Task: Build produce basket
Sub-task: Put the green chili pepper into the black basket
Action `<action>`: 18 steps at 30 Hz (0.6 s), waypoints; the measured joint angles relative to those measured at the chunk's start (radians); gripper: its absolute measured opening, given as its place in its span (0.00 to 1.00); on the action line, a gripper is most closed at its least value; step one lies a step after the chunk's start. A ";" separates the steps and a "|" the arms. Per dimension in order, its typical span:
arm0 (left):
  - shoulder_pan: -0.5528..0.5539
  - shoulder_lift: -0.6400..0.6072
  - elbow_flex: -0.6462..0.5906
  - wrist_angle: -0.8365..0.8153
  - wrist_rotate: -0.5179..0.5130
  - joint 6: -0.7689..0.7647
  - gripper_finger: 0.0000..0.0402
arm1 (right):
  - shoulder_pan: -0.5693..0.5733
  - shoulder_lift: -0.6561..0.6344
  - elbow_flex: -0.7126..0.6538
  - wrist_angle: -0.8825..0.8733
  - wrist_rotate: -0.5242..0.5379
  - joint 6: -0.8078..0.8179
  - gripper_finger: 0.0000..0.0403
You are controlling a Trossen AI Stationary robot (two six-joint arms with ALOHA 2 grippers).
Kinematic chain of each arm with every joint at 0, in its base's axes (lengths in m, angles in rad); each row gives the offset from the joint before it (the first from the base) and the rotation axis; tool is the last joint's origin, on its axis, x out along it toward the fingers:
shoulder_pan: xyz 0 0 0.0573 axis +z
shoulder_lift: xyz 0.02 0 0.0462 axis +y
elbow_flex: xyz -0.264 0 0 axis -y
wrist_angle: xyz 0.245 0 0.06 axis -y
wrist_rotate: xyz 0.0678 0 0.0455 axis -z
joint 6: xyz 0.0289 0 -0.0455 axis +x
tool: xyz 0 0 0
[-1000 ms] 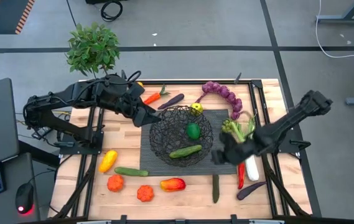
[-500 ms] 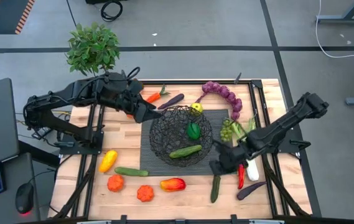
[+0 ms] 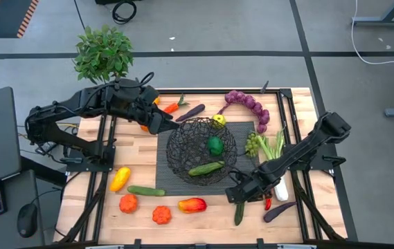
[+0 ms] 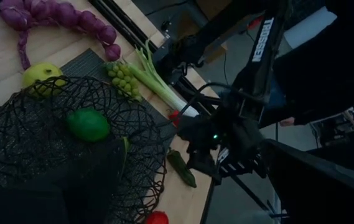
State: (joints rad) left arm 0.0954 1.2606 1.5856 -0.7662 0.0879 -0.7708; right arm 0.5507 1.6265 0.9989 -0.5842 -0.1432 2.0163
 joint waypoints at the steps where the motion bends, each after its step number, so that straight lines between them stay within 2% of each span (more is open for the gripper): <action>1: 0.000 0.000 0.000 0.000 0.000 0.000 0.95 | 0.000 0.014 0.000 0.007 0.000 0.001 0.66; 18: -0.001 0.000 0.000 0.000 0.041 0.064 0.95 | 0.026 0.157 0.000 0.007 -0.014 -0.017 0.60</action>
State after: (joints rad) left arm 0.0948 1.2606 1.5856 -0.7666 0.1289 -0.7071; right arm 0.5771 1.7832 0.9989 -0.5770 -0.1574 1.9996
